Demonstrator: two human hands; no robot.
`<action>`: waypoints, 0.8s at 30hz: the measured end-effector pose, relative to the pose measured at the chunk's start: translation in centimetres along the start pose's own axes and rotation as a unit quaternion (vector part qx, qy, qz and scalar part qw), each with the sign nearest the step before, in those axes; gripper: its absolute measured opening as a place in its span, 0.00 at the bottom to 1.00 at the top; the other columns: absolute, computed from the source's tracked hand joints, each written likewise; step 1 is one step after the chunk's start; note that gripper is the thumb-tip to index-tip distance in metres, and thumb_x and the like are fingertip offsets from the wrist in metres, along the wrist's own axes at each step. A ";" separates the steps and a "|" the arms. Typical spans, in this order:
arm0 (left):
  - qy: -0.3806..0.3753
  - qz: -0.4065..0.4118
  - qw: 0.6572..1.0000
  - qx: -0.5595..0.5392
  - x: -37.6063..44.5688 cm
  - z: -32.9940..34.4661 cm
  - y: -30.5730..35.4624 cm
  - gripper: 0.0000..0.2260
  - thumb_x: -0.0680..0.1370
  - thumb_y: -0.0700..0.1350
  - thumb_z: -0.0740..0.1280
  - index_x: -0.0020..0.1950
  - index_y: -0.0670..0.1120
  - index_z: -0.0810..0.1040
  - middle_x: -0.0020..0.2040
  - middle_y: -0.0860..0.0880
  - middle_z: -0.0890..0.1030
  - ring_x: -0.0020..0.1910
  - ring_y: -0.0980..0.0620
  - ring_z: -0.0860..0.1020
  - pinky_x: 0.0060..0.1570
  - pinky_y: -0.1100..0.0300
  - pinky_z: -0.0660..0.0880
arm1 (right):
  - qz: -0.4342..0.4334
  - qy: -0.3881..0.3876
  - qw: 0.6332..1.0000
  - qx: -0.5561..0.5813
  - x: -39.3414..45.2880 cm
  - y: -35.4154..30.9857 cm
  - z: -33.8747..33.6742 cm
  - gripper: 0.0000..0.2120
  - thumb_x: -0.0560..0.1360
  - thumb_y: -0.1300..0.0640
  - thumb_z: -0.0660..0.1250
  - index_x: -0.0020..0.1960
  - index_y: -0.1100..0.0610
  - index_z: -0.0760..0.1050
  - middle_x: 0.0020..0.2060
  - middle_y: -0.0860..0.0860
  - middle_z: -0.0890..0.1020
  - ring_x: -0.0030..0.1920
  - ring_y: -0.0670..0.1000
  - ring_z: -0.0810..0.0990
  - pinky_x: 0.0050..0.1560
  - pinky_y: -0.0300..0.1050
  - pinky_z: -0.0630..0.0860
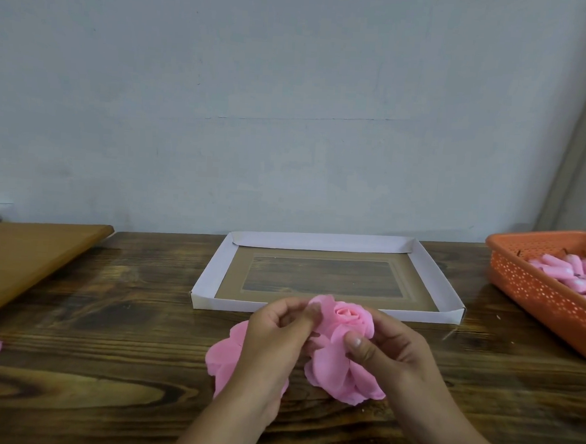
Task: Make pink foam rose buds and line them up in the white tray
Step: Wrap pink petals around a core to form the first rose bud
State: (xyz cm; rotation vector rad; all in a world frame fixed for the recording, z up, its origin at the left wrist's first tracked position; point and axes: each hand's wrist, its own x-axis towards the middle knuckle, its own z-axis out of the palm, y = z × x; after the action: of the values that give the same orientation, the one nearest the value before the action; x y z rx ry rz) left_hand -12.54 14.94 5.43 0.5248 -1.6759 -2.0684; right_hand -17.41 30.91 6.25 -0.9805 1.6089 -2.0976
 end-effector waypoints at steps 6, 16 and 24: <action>-0.024 0.029 0.999 0.007 -0.3 0.1 0.1 0.06 0.78 0.50 0.73 0.51 0.50 0.88 0.50 0.45 0.87 0.54 0.43 0.85 0.58 0.40 0.81 | 0.009 0.011 1.000 0.006 0.1 0.0 -0.1 0.11 0.75 0.54 0.70 0.57 0.52 0.84 0.50 0.58 0.87 0.51 0.60 0.86 0.51 0.56 0.84; -0.054 0.039 0.997 0.028 -0.8 0.1 0.6 0.16 0.69 0.61 0.77 0.47 0.49 0.88 0.46 0.45 0.88 0.48 0.47 0.87 0.48 0.52 0.84 | 0.006 0.004 1.000 0.003 0.1 0.0 0.1 0.12 0.76 0.56 0.71 0.58 0.54 0.83 0.51 0.57 0.87 0.52 0.59 0.86 0.55 0.54 0.83; -0.067 0.055 0.996 0.037 -1.0 0.1 0.7 0.12 0.74 0.56 0.77 0.51 0.50 0.88 0.48 0.46 0.88 0.51 0.47 0.86 0.48 0.54 0.83 | 0.009 0.018 1.000 0.006 0.0 -0.3 0.3 0.11 0.75 0.55 0.72 0.57 0.52 0.84 0.49 0.59 0.87 0.49 0.62 0.86 0.47 0.51 0.82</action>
State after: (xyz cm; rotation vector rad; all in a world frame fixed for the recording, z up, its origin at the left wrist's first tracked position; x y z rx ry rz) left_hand -11.71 15.45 6.13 0.3151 -1.8202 -2.0069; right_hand -17.21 30.79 6.55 -0.9250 1.6139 -2.1230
